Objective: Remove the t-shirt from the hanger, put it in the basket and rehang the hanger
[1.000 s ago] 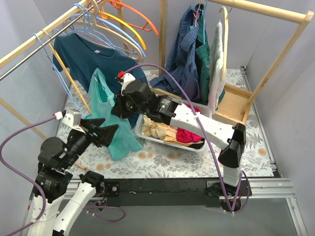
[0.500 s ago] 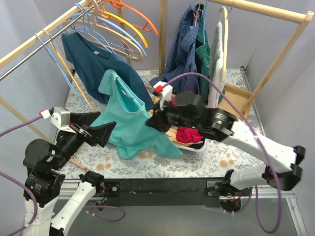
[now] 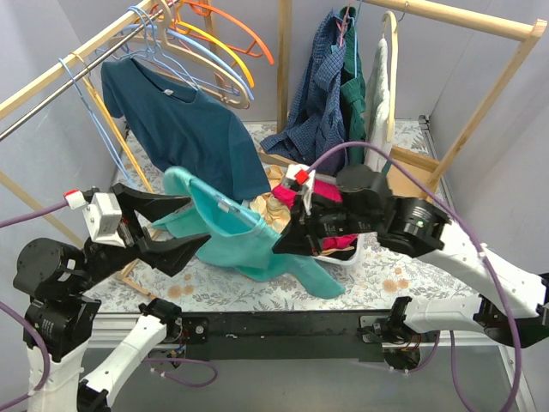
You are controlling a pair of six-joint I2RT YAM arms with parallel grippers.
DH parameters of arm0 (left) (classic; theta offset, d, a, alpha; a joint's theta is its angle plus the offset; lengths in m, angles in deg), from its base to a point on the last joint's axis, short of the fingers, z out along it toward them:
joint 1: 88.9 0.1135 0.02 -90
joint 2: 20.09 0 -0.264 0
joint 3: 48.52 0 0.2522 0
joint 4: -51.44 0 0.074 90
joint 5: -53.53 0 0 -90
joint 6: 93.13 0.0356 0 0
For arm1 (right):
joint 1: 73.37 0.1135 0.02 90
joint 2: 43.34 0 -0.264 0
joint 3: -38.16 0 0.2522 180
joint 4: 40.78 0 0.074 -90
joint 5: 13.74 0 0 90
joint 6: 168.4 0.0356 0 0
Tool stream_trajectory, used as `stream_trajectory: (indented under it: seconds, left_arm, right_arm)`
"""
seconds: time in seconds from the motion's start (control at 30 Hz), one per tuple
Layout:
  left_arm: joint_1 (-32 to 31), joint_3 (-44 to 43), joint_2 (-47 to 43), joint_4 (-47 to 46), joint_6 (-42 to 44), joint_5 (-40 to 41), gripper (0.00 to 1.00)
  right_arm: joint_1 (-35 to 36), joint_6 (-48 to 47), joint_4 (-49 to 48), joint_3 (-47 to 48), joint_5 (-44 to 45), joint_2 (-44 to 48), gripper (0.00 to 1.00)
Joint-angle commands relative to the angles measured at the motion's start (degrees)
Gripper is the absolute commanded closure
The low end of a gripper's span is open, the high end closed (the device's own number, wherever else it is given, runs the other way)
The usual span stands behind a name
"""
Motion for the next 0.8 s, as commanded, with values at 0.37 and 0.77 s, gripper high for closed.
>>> stream_trajectory:
  seconds: [0.37,0.77]
  left_arm:
    - [-1.27,10.44,2.27,2.58,5.56,0.18,0.3]
    - [-1.54,11.49,4.99,-2.87,3.18,-7.03,0.38]
  right_arm:
    - [-9.07,17.68,-35.27,-15.16,-30.75,-1.23,0.99]
    - [-12.51,39.84,-63.88,-26.06,-40.61,-1.94,0.99]
